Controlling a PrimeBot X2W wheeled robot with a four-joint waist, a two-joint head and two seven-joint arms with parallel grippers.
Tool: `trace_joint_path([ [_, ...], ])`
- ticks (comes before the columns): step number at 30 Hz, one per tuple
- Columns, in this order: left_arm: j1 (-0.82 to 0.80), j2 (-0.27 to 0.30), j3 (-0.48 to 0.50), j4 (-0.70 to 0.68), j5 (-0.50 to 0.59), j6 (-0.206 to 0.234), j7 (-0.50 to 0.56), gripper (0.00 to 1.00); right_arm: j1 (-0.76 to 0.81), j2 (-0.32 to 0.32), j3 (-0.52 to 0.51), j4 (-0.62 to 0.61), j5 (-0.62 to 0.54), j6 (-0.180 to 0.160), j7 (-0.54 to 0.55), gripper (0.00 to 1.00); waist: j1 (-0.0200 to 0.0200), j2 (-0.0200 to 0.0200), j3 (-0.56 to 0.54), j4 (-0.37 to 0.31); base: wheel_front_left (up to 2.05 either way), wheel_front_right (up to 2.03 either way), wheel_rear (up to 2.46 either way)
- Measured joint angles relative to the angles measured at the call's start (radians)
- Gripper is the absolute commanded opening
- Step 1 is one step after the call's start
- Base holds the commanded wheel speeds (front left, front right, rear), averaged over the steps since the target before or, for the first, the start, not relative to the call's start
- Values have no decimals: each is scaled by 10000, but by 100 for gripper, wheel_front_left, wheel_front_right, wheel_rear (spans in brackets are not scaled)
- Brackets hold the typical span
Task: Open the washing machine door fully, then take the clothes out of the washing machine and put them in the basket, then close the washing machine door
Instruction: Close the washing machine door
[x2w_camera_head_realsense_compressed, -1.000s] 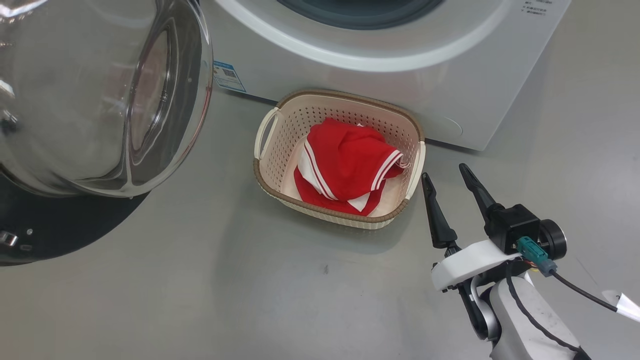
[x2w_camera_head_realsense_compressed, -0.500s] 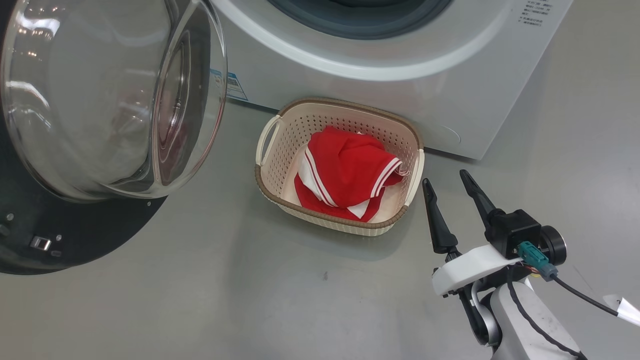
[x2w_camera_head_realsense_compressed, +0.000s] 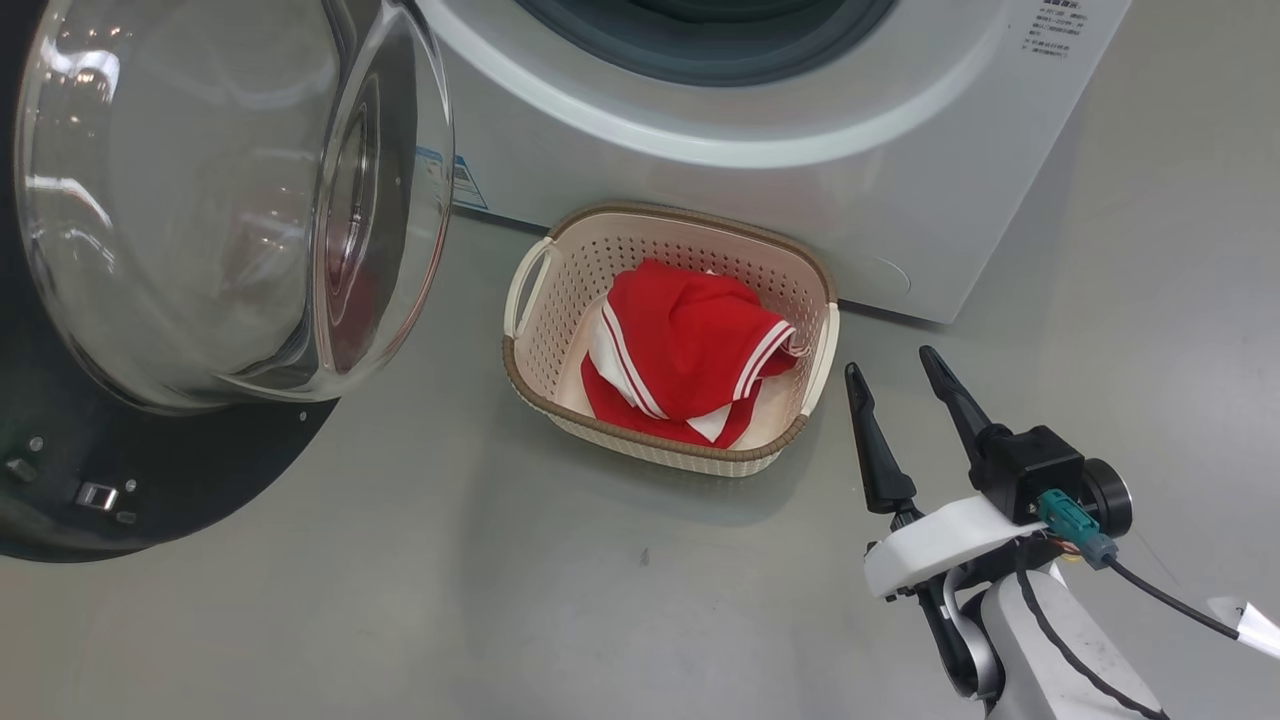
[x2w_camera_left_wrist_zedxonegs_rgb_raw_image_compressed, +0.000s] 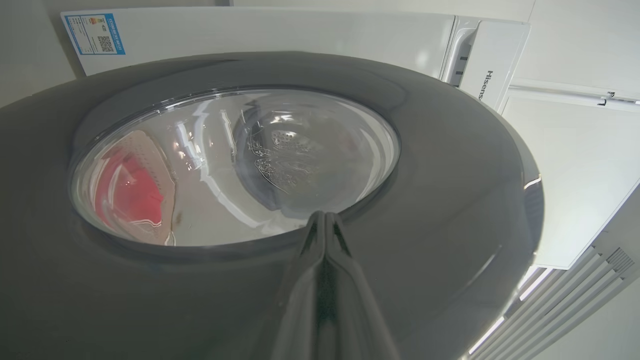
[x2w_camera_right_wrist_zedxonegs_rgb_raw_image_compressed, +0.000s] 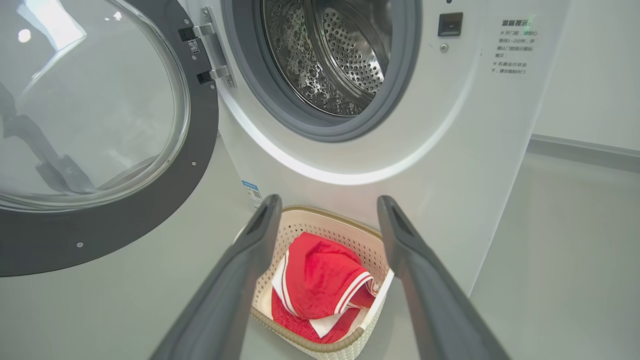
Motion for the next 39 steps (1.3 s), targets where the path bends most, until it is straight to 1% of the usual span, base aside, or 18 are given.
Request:
trace_joint_path([
  [12, 349, -330, -21, -570, -63, -2, 322, 0, 54, 2, 46, -48, 94, 0, 0, 100, 0, 0, -55, -46, 0, 0, 0],
  [25, 957, -1070, -261, -1381, -82, -6, 807, 0, 83, 8, 88, -63, 219, 0, 0, 100, 0, 0, -199, -130, 0, 0, 0],
  [29, 1071, -1300, -303, -1607, -334, -6, 955, 0, 85, 8, 88, -94, 245, 0, 0, 100, 0, 0, -229, -155, 0, 0, 0],
  [32, 1195, -1547, -364, -1887, -341, -6, 1064, 0, 88, 10, 88, -119, 259, -2, 0, 100, 0, 0, -244, -186, 0, 0, 0],
  [39, 1433, -1929, -510, -2360, -389, -10, 1271, 0, 124, 12, 81, -159, 265, -15, 0, 100, 0, 0, -287, -273, 0, 0, 0],
])
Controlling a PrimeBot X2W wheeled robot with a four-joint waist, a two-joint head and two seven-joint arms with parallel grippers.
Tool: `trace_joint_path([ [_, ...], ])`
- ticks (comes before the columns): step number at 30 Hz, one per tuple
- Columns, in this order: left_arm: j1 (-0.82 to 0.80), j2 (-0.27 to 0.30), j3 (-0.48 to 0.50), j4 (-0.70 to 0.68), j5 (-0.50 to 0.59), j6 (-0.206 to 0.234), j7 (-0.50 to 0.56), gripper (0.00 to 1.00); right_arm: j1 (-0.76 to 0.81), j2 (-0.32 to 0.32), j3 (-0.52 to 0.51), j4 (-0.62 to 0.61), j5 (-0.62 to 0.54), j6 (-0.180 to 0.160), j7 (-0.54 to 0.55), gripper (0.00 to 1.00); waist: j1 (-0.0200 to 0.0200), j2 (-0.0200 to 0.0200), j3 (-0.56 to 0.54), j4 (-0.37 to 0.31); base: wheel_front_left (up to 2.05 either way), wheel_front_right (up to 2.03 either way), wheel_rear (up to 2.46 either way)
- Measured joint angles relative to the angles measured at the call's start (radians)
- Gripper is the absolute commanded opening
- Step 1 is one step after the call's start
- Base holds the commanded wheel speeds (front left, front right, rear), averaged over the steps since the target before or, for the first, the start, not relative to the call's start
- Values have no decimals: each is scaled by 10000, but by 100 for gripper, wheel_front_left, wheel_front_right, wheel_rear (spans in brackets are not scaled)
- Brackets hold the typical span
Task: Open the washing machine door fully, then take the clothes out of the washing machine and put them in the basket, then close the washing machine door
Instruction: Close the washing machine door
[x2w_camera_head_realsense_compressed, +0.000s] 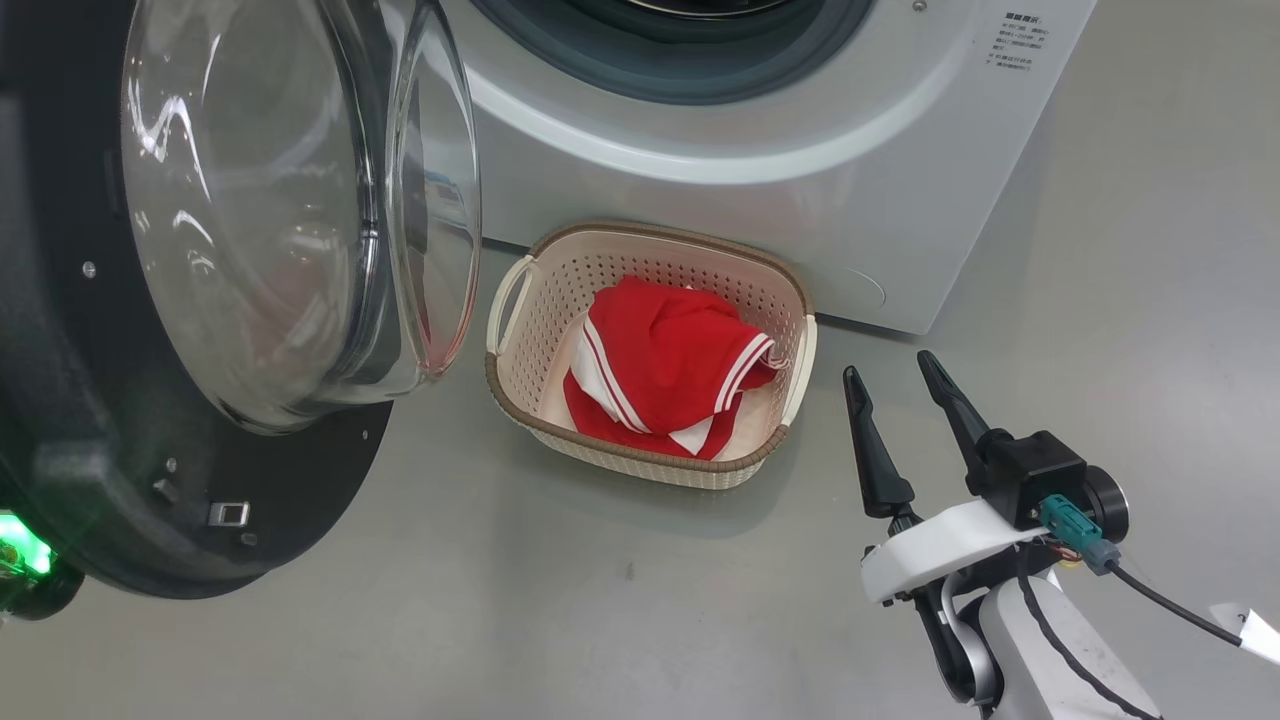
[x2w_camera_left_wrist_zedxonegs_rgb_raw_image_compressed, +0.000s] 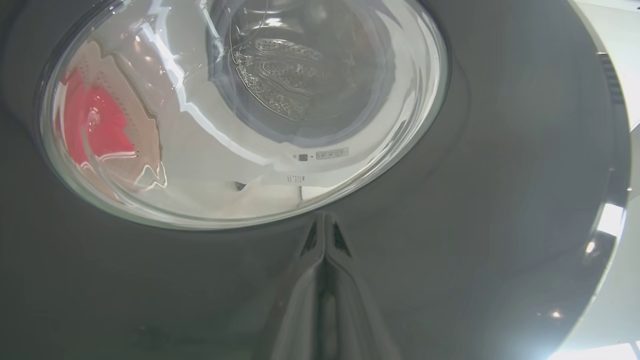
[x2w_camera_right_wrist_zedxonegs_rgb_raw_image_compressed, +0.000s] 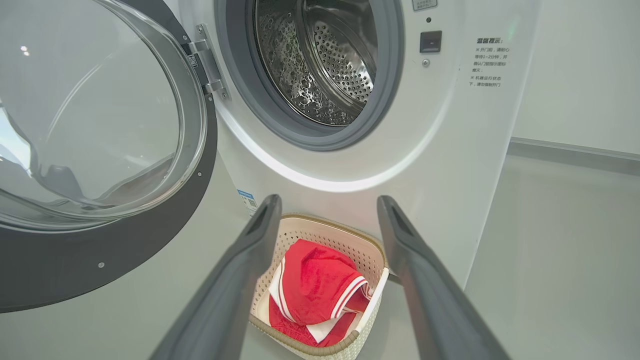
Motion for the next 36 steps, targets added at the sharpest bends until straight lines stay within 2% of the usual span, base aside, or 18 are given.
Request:
trace_joint_path([
  [9, 474, -460, -33, -734, -144, 2, 234, 0, 20, 2, 127, -42, 167, 2, 0, 100, 0, 0, -89, -248, 0, 0, 0],
  [16, 769, -1045, -115, -1425, -276, 107, 405, 0, 81, 4, 211, -94, 178, 2, 0, 100, 0, 0, -154, -603, 0, 0, 0],
  [28, 1406, -1507, -263, -2638, -276, 481, 476, 0, 171, 10, 234, -270, 382, -90, 0, 100, 0, 0, -246, -1562, 0, 0, 0],
  [36, 1778, -1563, -276, -3300, -274, 761, 460, 0, 263, 25, 291, -401, 485, -159, 0, 100, 0, 0, -318, -2230, 0, 0, 0],
])
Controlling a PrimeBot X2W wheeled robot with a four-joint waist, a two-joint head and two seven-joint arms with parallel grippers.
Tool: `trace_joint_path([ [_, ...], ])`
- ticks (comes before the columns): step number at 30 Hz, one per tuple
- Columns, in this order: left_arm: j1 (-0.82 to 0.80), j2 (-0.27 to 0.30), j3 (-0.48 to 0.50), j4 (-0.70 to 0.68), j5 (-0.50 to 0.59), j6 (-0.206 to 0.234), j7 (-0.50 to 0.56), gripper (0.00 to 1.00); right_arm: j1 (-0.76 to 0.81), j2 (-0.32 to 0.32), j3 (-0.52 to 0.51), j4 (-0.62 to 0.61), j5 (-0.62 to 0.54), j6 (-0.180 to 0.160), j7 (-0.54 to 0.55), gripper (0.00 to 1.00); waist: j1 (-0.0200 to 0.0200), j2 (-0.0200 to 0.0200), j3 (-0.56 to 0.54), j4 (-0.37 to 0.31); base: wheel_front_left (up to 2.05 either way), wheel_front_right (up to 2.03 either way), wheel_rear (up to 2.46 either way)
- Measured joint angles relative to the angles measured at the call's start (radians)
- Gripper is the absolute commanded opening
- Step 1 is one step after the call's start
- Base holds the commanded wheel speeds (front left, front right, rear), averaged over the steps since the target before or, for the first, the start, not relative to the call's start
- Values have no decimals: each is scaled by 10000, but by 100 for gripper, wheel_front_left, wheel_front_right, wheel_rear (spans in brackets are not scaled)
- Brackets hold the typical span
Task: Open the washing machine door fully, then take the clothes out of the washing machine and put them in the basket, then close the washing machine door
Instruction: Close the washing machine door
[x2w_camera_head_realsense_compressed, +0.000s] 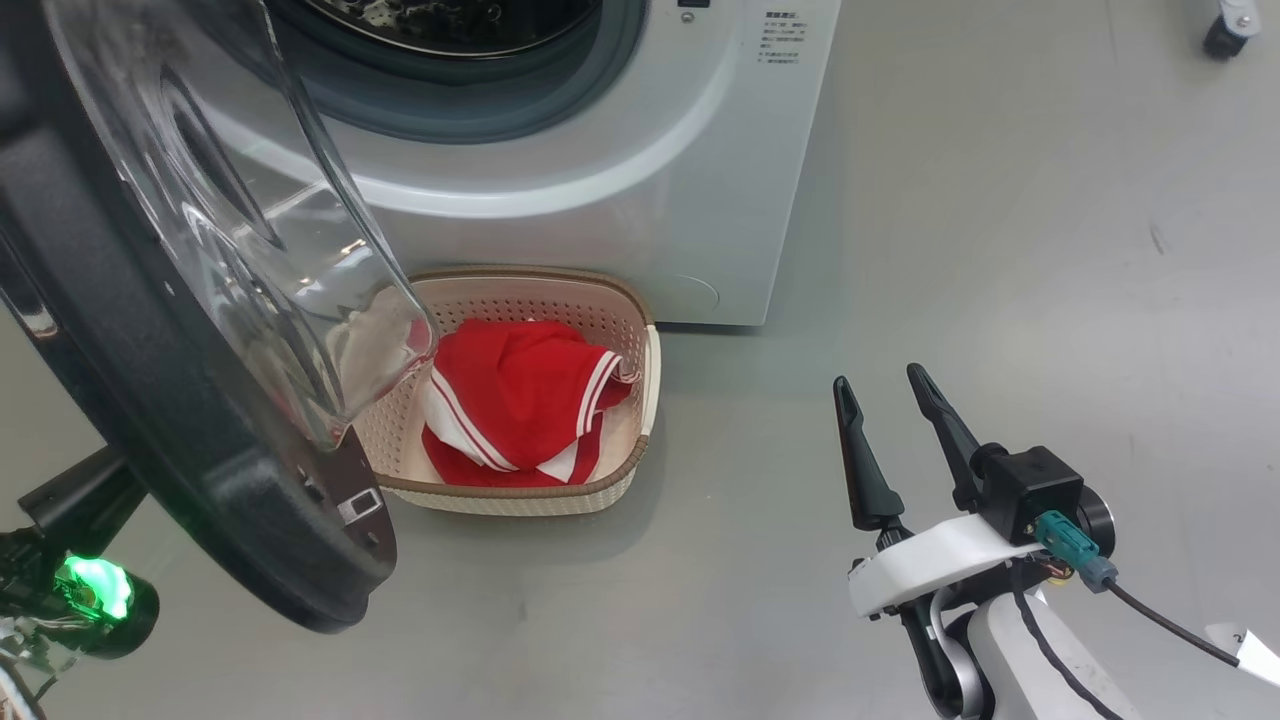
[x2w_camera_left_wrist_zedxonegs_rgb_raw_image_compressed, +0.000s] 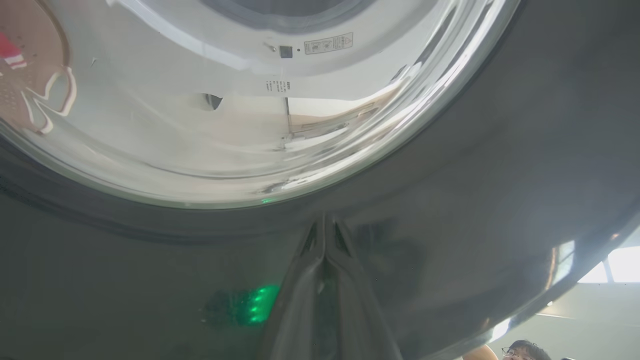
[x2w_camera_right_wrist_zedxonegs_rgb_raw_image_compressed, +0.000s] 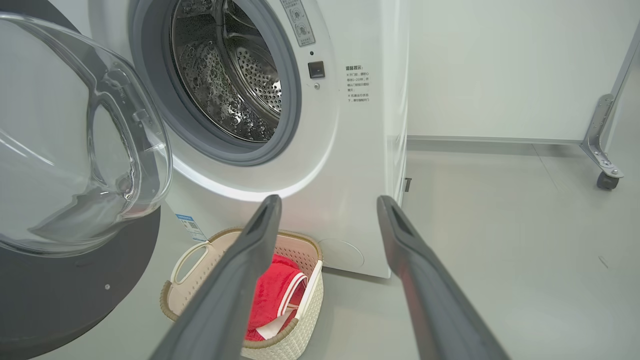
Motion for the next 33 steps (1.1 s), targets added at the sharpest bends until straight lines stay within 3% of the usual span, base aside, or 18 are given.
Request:
trace_joint_path([
  [15, 257, -347, -194, -1154, -4, 740, -366, 0, 212, 12, 8, -347, 130, -102, 0, 100, 0, 0, 63, -1389, 0, 0, 0],
  [33, 459, -443, -353, -1668, -311, 1104, -1517, 0, 304, 23, 44, -629, 311, -194, 0, 100, 0, 0, 243, -2567, 0, 0, 0],
])
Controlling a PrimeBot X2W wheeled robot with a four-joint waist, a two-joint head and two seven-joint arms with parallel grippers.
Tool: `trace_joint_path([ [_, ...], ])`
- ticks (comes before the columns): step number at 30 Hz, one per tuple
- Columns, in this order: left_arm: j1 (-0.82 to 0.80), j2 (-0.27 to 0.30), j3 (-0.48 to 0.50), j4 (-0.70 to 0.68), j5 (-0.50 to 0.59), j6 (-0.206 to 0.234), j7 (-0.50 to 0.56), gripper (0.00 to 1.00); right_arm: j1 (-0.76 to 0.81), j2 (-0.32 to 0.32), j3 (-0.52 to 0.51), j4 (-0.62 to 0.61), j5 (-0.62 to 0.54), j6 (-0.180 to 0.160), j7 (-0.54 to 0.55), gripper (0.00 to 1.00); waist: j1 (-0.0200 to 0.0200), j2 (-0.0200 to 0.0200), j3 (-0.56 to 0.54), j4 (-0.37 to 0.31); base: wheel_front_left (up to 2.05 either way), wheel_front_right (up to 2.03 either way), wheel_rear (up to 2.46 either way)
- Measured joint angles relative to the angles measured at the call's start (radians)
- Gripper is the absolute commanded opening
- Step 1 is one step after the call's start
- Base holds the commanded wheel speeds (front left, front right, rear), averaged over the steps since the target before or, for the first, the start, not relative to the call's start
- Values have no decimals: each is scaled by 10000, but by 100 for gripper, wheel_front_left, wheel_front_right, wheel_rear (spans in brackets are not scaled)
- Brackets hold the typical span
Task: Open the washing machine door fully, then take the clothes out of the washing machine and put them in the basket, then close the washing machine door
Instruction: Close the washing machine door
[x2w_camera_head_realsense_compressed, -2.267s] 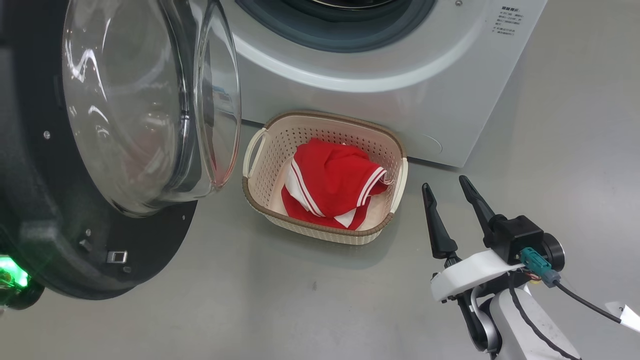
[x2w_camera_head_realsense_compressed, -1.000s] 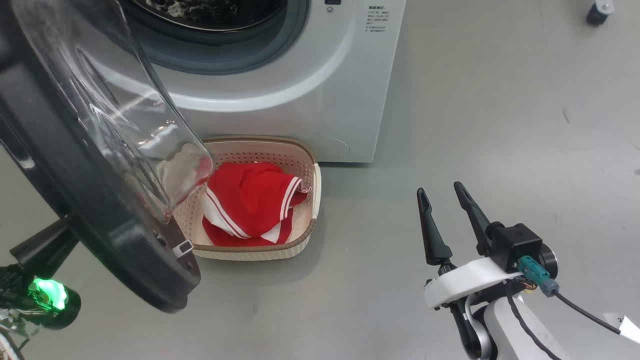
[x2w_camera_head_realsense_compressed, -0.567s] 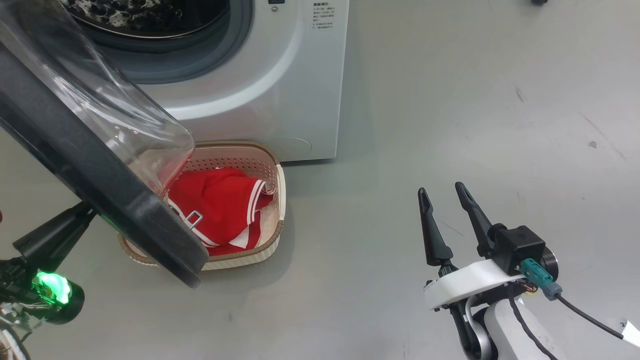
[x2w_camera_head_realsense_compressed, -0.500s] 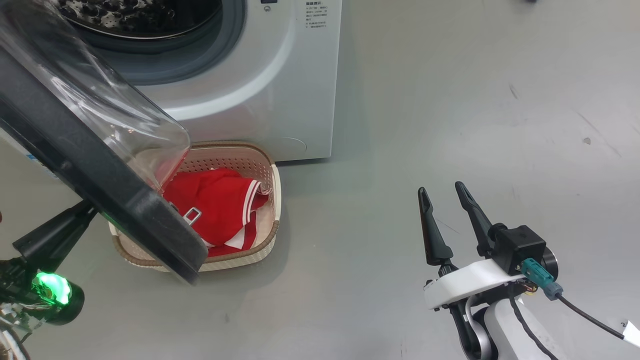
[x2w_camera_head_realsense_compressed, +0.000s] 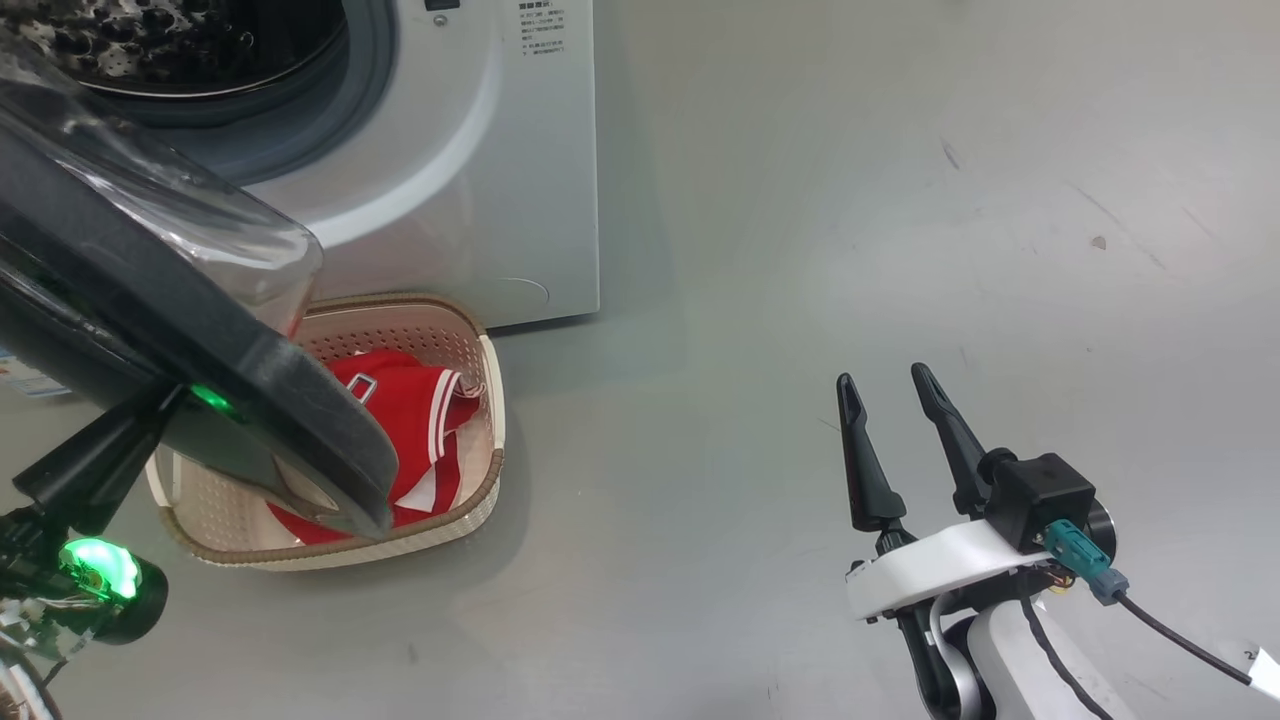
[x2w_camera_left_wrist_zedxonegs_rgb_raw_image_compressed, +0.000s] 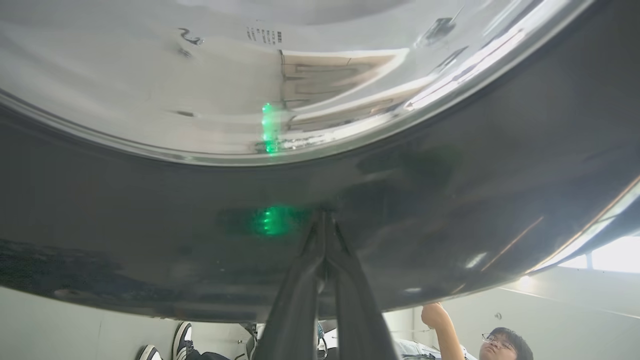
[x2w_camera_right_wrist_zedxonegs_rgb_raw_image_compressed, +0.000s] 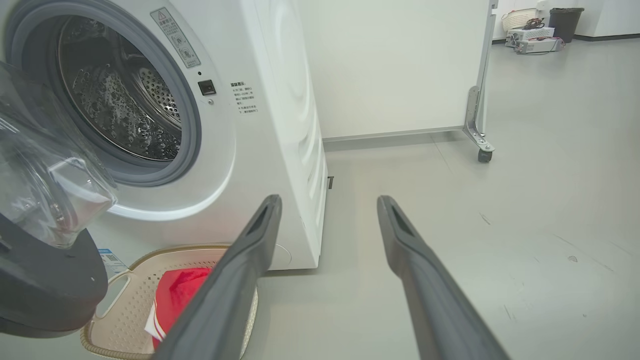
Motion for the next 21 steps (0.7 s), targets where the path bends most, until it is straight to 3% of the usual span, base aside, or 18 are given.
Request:
trace_joint_path([
  [21, -518, 2, -1338, 290, -318, 192, -3072, 0, 150, 23, 307, -313, 184, -86, 0, 100, 0, 0, 306, -1120, 0, 0, 0],
])
